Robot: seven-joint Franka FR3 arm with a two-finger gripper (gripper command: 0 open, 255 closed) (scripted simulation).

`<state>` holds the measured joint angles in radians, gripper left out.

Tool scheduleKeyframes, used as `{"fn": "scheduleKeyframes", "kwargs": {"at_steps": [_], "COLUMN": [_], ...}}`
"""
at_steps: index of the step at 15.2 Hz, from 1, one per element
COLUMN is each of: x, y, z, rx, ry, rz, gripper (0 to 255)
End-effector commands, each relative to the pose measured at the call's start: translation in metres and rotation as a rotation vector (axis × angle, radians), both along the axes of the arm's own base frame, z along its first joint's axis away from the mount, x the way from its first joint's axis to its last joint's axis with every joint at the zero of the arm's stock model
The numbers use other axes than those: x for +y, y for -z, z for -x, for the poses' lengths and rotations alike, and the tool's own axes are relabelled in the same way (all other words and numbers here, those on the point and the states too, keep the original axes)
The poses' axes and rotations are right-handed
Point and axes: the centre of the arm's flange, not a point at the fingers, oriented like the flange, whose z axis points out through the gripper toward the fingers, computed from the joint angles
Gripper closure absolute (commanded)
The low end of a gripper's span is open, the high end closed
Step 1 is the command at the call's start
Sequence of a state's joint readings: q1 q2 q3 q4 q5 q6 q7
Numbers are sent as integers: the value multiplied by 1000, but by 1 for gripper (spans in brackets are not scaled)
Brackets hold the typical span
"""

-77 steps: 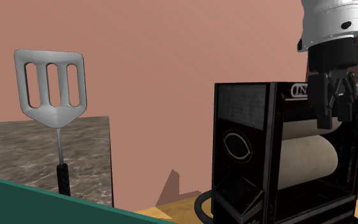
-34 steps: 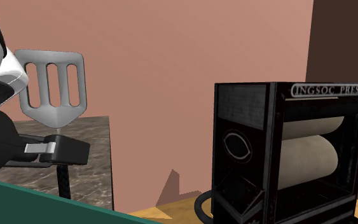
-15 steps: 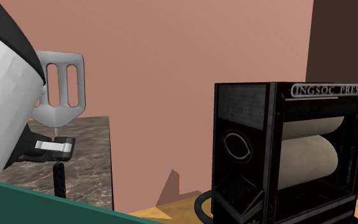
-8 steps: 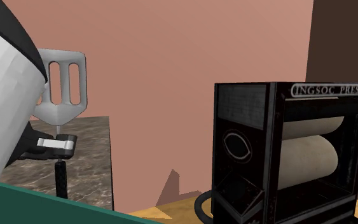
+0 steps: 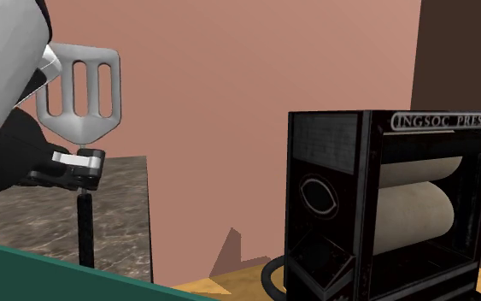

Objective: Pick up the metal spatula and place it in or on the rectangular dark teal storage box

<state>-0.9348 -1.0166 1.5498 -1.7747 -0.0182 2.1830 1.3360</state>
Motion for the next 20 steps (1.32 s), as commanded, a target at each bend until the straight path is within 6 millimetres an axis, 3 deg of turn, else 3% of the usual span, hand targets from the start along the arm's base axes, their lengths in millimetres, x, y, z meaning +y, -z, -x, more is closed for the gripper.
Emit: {"fn": "scheduleKeyframes", "kwargs": {"at_steps": [1, 20], "x": [0, 0], "y": [-10, -111], "z": [0, 0], "rx": [0, 0], "ry": [0, 0], "rz": [0, 0], "gripper": [255, 255]}}
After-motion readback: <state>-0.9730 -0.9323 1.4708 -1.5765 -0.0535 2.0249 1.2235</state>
